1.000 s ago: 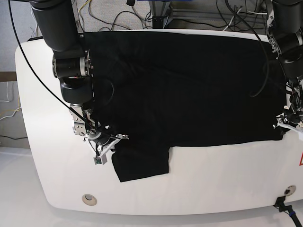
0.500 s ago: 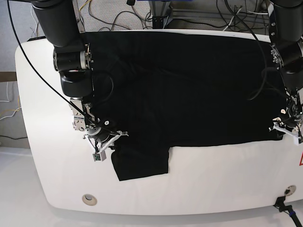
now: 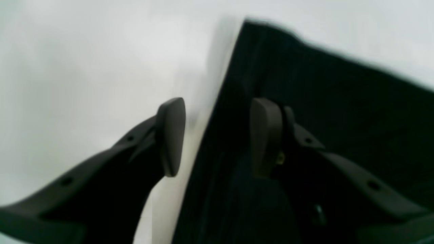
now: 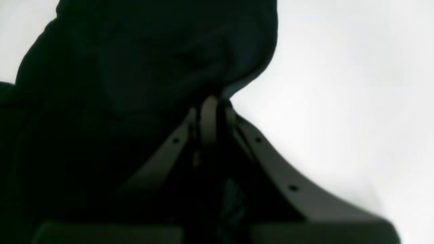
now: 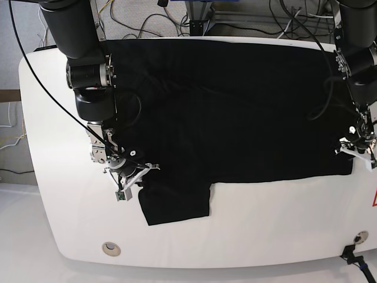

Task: Fold the T-shirt properly
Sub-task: 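Grasp the hem corners with both grippers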

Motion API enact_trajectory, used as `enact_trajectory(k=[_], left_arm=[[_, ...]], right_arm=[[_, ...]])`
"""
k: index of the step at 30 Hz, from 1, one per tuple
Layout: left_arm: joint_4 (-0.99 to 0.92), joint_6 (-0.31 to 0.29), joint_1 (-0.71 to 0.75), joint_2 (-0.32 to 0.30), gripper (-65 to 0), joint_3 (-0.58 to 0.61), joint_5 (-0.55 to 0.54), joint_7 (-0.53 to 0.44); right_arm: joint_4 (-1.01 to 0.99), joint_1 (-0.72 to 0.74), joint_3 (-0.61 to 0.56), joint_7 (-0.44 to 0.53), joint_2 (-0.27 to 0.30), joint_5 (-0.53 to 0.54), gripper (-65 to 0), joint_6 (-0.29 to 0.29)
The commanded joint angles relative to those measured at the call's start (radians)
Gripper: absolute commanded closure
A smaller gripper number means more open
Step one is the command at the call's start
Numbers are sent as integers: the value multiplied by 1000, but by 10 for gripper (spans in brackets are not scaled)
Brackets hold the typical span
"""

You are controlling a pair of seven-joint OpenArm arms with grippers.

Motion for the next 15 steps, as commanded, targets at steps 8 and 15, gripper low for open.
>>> enact_trajectory(k=[8,15], left_arm=[[25,-60,-34,29,-284,-1,-4,0],[28,-60,-38,35,-258,-1,-5,-2]], right_arm=[[6,15,2,-33,4,-11,0,1],[6,9,2,-33,15,-11,0,1]])
